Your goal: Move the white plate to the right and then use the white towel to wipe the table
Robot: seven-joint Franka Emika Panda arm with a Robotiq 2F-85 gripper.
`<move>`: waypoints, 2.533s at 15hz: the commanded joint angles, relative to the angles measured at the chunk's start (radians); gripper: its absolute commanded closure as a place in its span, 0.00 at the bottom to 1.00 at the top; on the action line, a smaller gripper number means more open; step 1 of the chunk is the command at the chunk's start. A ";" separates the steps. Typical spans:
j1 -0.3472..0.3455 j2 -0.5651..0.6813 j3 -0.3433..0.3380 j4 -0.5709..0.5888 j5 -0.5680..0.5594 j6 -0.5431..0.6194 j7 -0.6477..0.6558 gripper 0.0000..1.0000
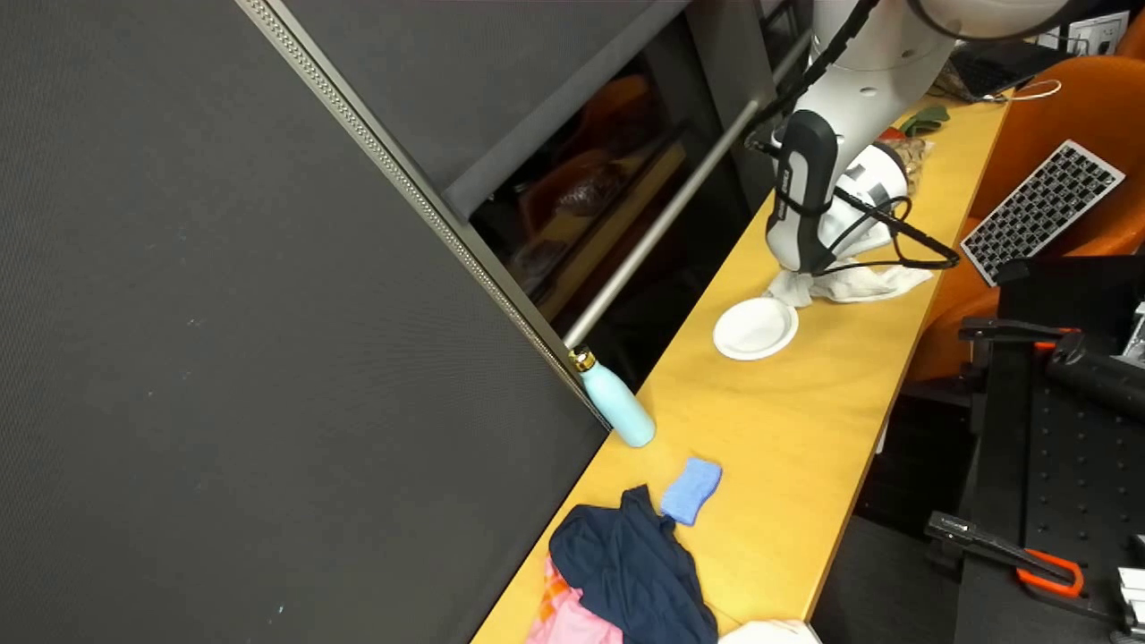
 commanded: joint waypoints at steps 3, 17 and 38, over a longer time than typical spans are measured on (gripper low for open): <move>0.029 0.060 -0.068 -0.074 0.003 0.085 0.021 0.00; 0.086 0.349 -0.103 0.146 0.115 0.242 0.080 0.58; -0.237 -0.102 0.730 -0.255 0.178 0.240 0.046 0.96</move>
